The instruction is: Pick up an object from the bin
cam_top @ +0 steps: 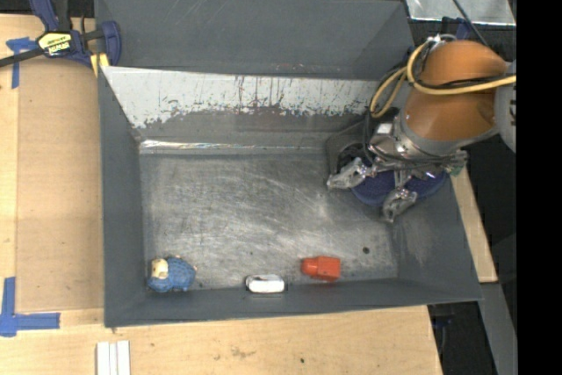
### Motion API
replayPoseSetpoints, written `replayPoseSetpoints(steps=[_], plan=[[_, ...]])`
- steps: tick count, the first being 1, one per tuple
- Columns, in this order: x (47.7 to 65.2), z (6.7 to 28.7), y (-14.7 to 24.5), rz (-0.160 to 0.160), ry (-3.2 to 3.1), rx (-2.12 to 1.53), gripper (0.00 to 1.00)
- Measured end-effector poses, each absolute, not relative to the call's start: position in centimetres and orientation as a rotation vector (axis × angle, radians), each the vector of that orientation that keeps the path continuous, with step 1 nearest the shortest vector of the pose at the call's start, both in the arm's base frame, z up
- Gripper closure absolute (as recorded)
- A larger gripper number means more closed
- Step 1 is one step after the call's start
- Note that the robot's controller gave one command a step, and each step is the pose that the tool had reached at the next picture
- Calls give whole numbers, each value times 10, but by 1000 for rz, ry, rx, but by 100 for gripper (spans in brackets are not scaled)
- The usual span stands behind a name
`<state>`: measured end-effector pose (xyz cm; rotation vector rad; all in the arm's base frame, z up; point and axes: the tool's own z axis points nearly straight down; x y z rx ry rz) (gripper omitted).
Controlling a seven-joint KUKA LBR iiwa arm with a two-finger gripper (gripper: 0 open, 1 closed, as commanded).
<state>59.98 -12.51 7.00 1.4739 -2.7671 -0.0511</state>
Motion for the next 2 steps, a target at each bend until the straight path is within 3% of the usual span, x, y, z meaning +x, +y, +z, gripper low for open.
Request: replayPoseSetpoints(steps=[2], plan=[[622,157,-143,-44,-2658,1639,0]])
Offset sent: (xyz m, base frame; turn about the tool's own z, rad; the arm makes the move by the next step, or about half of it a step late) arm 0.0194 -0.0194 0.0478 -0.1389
